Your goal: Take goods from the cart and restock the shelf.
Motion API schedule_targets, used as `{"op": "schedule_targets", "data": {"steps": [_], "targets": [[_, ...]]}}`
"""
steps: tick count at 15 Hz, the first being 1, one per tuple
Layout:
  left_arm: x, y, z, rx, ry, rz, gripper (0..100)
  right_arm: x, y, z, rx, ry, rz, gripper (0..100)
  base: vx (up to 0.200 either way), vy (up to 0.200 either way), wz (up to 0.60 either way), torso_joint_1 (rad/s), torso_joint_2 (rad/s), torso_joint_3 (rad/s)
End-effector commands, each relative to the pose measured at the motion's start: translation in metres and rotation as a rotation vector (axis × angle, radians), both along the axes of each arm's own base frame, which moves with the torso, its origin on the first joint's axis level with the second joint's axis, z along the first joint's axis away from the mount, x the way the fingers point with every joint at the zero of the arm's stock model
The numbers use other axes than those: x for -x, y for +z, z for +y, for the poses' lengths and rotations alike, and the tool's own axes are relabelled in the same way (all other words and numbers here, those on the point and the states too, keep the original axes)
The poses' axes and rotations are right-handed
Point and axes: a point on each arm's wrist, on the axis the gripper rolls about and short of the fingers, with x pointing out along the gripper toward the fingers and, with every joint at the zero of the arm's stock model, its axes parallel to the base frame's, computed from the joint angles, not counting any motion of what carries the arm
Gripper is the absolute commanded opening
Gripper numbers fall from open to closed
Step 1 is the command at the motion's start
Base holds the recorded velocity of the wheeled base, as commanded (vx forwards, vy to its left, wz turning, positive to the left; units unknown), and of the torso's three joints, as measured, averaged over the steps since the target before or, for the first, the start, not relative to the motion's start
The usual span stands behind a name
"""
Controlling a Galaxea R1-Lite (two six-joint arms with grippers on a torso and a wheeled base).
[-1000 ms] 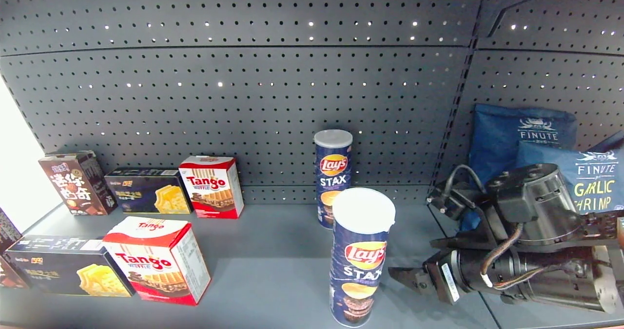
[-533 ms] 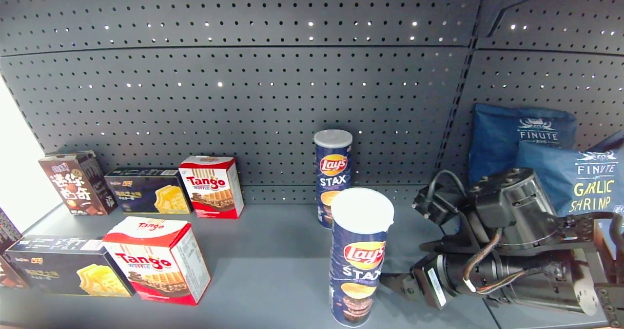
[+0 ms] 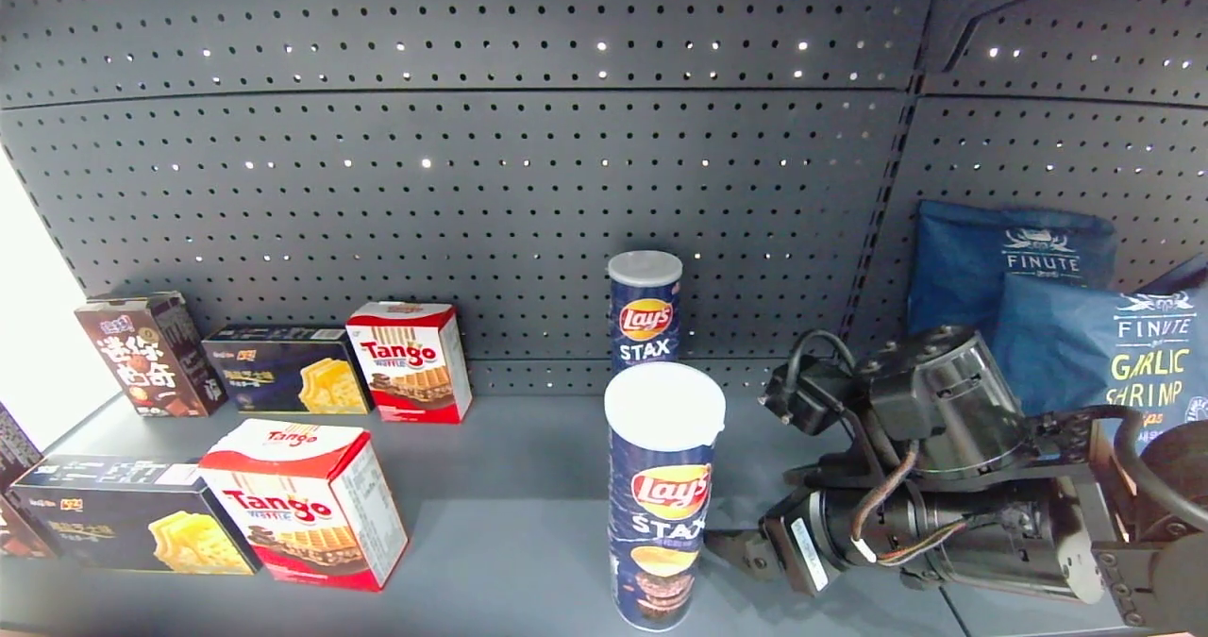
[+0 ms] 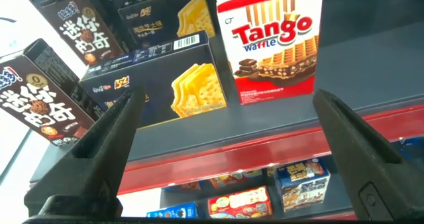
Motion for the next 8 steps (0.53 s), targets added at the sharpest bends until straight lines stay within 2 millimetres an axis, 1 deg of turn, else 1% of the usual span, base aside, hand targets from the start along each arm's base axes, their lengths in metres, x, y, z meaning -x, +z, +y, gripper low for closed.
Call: {"op": "schedule_targets", "data": {"steps": [1, 3, 5, 7, 8], "targets": [[0.000, 0.000, 0.000, -0.002, 0.000, 0.001, 100, 0.000, -0.001, 0.000, 0.006, -0.006, -0.003, 100, 0.000, 0.000, 0.00, 0.000, 0.00, 0.000], [0.000, -0.001, 0.000, -0.002, 0.000, 0.001, 100, 0.002, 0.000, -0.002, 0.006, -0.009, -0.003, 100, 0.000, 0.000, 0.00, 0.000, 0.00, 0.000], [0.002, -0.001, 0.001, 0.005, 0.000, -0.010, 100, 0.007, 0.007, -0.010, -0.014, -0.022, -0.021, 100, 0.000, 0.000, 0.00, 0.000, 0.00, 0.000], [0.005, -0.006, 0.002, 0.009, 0.003, -0.022, 100, 0.016, 0.019, -0.027, -0.067, -0.069, -0.045, 100, 0.000, 0.000, 0.00, 0.000, 0.00, 0.000], [0.007, -0.010, 0.003, 0.011, 0.003, -0.024, 100, 0.023, 0.028, -0.042, -0.107, -0.131, -0.067, 100, 0.000, 0.000, 0.00, 0.000, 0.00, 0.000]]}}
